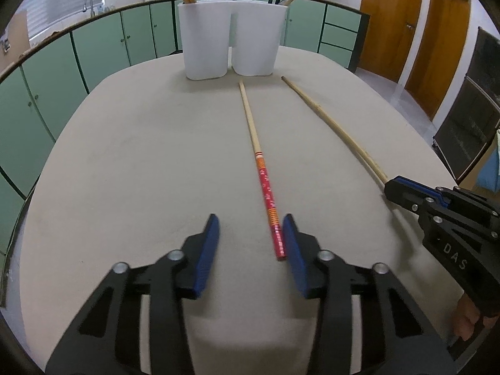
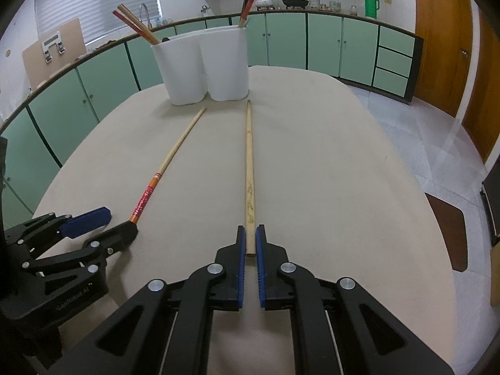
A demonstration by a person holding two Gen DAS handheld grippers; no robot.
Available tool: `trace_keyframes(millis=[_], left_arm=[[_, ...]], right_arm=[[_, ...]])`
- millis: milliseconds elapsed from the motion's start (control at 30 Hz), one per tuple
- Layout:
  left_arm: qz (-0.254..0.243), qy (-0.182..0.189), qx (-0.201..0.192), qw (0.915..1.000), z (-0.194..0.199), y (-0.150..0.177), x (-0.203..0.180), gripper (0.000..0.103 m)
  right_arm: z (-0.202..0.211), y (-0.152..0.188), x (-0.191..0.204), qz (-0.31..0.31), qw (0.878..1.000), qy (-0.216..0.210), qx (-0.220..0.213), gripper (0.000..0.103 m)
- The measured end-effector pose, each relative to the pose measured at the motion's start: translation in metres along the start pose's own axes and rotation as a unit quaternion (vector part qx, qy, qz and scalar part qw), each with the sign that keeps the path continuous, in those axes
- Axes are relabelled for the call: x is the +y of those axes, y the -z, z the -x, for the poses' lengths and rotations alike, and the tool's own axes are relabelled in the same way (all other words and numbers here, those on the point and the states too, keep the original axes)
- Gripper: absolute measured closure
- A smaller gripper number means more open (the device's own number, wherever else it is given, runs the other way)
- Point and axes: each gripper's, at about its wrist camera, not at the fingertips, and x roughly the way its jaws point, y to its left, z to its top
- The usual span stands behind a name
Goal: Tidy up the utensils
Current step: 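Grasp the plain wooden chopstick with the right tool while the left tool grasps the red-patterned chopstick, then lift both chopsticks and carry them over the white holder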
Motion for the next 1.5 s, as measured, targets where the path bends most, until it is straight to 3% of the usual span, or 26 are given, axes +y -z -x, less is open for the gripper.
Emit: trace_keyframes(millis=[133,200,767,1033,1500], left_arm=[[0.001,0.005,-0.003,1.0000,0.002,0.001,0.000,0.092],[0.005,0.008,-0.003,0.9999,0.002,0.001,0.002,0.098],[0.011,0.015,-0.034,0.9993,0.024,-0.006,0.005,0.098],[0.005,0.010,-0.071,0.9974,0.052,-0.019,0.009,0.098],[-0.007,0.017,-0.154,0.9879,0.117,-0.054,0.009,0.098]], right_arm=[[-0.002,0.000,0.000,0.000,1.000,0.000,0.003,0.096],[-0.002,0.000,0.001,0.001,1.000,0.000,0.004,0.096],[0.016,-0.006,0.005,0.013,1.000,0.004,-0.020,0.096],[0.038,-0.017,0.009,0.031,0.999,0.009,-0.041,0.096],[0.092,-0.058,0.012,0.041,0.994,-0.022,-0.101,0.096]])
